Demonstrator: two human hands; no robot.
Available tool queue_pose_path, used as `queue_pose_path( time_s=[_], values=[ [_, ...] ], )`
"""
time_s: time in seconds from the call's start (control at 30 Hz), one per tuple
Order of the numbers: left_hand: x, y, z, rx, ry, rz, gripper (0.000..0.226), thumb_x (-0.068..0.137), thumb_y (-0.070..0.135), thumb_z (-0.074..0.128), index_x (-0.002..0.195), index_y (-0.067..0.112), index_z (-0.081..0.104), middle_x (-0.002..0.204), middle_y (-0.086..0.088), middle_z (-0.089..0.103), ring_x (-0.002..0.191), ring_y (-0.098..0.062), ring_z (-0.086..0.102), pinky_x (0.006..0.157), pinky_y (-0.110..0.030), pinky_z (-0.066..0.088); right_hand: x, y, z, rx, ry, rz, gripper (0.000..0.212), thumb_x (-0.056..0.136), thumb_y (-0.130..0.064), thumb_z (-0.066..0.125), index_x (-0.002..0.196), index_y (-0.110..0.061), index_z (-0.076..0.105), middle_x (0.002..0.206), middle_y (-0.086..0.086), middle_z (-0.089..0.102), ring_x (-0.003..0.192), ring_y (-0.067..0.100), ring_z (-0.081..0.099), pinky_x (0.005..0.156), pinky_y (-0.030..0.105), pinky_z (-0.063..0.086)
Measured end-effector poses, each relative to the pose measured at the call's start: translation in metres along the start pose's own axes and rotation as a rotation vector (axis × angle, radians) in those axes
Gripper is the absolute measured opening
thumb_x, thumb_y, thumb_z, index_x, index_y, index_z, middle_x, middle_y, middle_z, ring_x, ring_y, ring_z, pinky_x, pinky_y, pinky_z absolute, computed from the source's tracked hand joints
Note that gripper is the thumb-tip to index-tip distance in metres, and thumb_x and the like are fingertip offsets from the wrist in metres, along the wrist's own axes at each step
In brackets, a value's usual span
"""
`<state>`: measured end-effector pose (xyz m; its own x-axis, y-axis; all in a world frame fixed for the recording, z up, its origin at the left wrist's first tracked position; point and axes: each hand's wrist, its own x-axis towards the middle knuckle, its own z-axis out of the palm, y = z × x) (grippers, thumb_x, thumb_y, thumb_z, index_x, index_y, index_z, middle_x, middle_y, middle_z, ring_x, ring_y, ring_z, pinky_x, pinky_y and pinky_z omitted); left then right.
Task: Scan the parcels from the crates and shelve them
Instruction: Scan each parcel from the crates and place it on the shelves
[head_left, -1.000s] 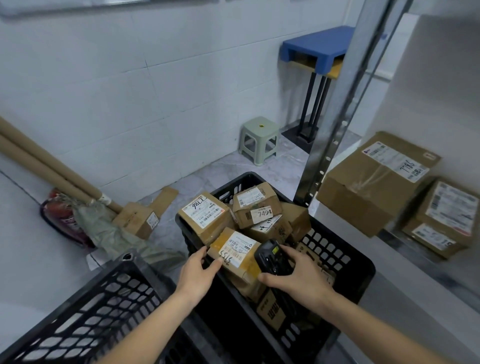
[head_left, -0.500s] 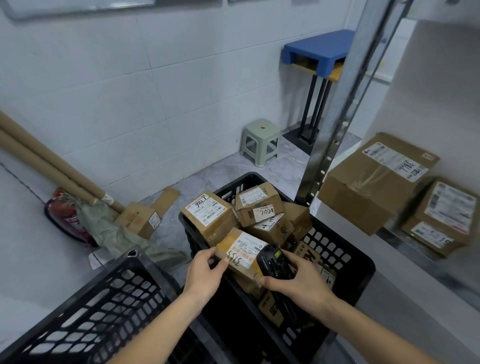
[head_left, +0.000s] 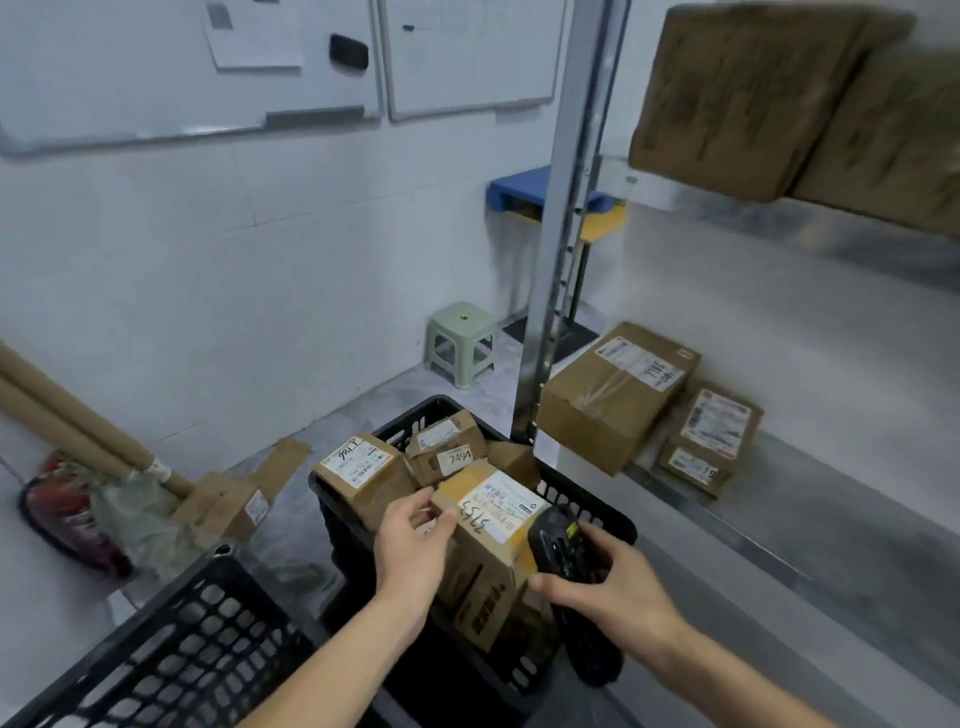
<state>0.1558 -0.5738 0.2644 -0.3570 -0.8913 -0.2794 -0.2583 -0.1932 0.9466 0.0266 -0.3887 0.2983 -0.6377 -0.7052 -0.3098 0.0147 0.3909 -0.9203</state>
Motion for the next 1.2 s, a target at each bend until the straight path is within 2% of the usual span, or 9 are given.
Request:
queue_pose_path(
  time_s=[0.07,0.17,0.27,0.33,0.47,0.67,0.77,0.97,1.2],
  values=[
    [-0.021,0.023,0.012,-0.026,-0.038,0.022,0.042,0.088,0.017,0.076,0.127,0.024,0.062,0.122,0.006,0.065,0.112,-0.008,0.061,0.103,-0.037,0.051,-0.022,-0.01,-0.02,0.022,0.04,-0.027,0.1,0.063,-0.036,0.098,0.149,-0.022,0.05,0.11,-0.028,0.059,0.096,-0.011,0.057,0.068,0.003,0.047],
    [-0.057,0.057,0.032,-0.058,-0.086,0.083,0.045,0.088,0.022,0.077,0.13,0.021,0.062,0.122,0.007,0.066,0.113,-0.008,0.061,0.102,-0.035,0.05,-0.059,-0.026,-0.053,0.046,0.093,-0.064,0.095,0.059,-0.037,0.1,0.143,-0.021,0.057,0.11,-0.028,0.063,0.099,-0.007,0.061,0.08,0.011,0.05],
    [-0.101,0.093,0.047,-0.091,-0.139,0.167,0.03,0.088,0.019,0.076,0.116,0.022,0.067,0.108,0.012,0.069,0.104,-0.004,0.063,0.087,-0.022,0.048,-0.102,-0.048,-0.088,0.065,0.137,-0.132,0.068,0.065,-0.029,0.098,0.121,-0.034,0.06,0.11,-0.027,0.067,0.091,-0.012,0.068,0.068,0.005,0.051],
    [-0.134,0.114,0.057,-0.111,-0.174,0.207,0.027,0.089,0.019,0.075,0.114,0.025,0.068,0.109,0.009,0.07,0.105,-0.007,0.064,0.082,-0.021,0.048,-0.136,-0.06,-0.112,0.073,0.16,-0.178,0.065,0.068,-0.025,0.098,0.122,-0.035,0.063,0.11,-0.023,0.072,0.092,-0.013,0.069,0.069,0.005,0.051],
    [-0.215,0.158,0.077,-0.261,-0.349,0.132,0.037,0.096,0.014,0.065,0.125,0.036,0.058,0.108,-0.002,0.073,0.09,-0.013,0.073,0.07,-0.037,0.062,-0.211,-0.076,-0.157,0.0,0.219,-0.226,0.075,0.067,-0.035,0.098,0.134,-0.03,0.066,0.115,-0.022,0.075,0.106,-0.004,0.07,0.091,0.017,0.054],
    [-0.304,0.215,0.094,-0.237,-0.486,0.201,0.045,0.096,0.013,0.066,0.134,0.033,0.054,0.108,-0.003,0.076,0.097,-0.022,0.075,0.083,-0.05,0.062,-0.318,-0.107,-0.217,-0.053,0.263,-0.247,0.055,0.072,-0.025,0.095,0.119,-0.035,0.069,0.104,-0.029,0.074,0.097,-0.005,0.071,0.079,0.01,0.055],
    [-0.338,0.233,0.1,-0.182,-0.507,0.235,0.033,0.096,0.016,0.066,0.127,0.019,0.056,0.105,-0.004,0.076,0.091,-0.019,0.075,0.078,-0.045,0.063,-0.356,-0.125,-0.241,-0.03,0.301,-0.245,0.052,0.073,-0.027,0.094,0.118,-0.033,0.07,0.107,-0.026,0.075,0.102,-0.004,0.069,0.078,0.009,0.052],
    [-0.394,0.253,0.109,-0.132,-0.59,0.306,0.014,0.098,0.016,0.063,0.112,0.02,0.062,0.098,0.001,0.076,0.081,-0.01,0.075,0.06,-0.026,0.059,-0.409,-0.149,-0.257,-0.008,0.293,-0.193,0.053,0.071,-0.033,0.096,0.119,-0.033,0.072,0.11,-0.016,0.077,0.1,0.002,0.072,0.08,0.016,0.056],
    [-0.427,0.247,0.114,-0.053,-0.819,0.328,0.038,0.096,0.013,0.066,0.129,0.03,0.063,0.116,0.005,0.071,0.107,-0.014,0.07,0.089,-0.042,0.06,-0.456,-0.139,-0.251,0.027,0.402,-0.181,0.044,0.075,-0.02,0.093,0.113,-0.031,0.073,0.096,-0.027,0.076,0.088,-0.01,0.07,0.07,0.005,0.049]
  ],
)
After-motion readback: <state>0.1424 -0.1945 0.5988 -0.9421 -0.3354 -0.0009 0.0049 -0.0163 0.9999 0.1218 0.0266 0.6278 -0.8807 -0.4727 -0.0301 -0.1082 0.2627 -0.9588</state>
